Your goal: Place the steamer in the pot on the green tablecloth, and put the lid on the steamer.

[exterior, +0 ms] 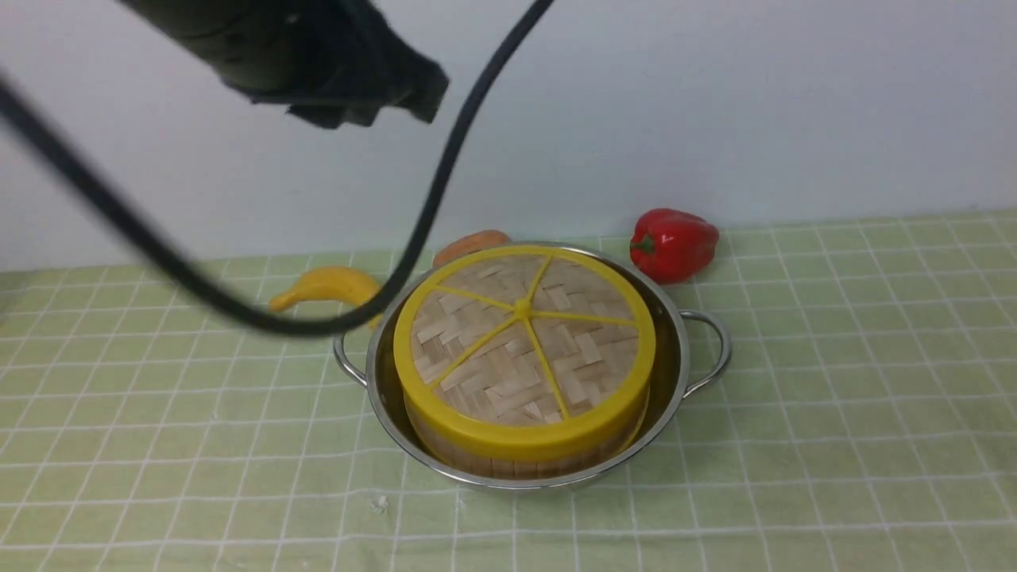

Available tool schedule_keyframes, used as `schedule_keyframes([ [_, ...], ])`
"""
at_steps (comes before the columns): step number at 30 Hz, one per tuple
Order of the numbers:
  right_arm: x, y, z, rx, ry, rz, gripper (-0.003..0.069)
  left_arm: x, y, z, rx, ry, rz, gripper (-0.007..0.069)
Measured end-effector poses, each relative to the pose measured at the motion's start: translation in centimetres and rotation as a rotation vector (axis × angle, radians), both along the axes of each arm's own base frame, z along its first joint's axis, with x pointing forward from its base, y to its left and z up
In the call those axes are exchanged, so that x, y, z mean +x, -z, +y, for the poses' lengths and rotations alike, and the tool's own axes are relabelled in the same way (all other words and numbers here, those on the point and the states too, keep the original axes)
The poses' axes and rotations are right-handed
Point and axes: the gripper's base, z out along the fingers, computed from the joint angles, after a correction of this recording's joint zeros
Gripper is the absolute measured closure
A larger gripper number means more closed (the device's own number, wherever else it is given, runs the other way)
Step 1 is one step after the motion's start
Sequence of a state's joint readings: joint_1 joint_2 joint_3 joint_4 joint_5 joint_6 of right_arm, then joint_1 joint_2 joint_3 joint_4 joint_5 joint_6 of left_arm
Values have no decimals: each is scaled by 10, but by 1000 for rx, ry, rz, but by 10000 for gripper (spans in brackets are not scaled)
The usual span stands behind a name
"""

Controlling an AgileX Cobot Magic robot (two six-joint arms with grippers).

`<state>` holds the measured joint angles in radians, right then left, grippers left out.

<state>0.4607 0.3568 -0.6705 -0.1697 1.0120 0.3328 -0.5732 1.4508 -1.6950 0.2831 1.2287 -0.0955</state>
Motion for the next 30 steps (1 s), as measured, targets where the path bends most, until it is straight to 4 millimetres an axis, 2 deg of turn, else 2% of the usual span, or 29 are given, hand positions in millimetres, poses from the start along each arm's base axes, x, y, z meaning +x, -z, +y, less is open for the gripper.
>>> schedule_keyframes([
  [1, 0, 6, 0, 2, 3, -3, 405, -16, 2, 10, 2, 1, 7, 622],
  [3, 2, 11, 0, 4, 6, -11, 517, -38, 9, 24, -1, -5, 23, 646],
  [7, 5, 10, 2, 12, 3, -56, 662, -79, 27, 48, -28, -15, 49, 648],
  [12, 6, 6, 3, 36, -6, -96, 674, -122, 45, 72, -134, 18, -67, 647],
  [19, 5, 6, 6, 87, -23, -79, 662, -166, 40, 98, -228, 33, -184, 638],
  [22, 5, 6, 7, 91, -25, -77, 657, -173, 36, 103, -242, 33, -215, 632],
  [30, 5, 6, 7, 93, -25, -76, 631, -178, 35, 108, -236, 26, -250, 622],
])
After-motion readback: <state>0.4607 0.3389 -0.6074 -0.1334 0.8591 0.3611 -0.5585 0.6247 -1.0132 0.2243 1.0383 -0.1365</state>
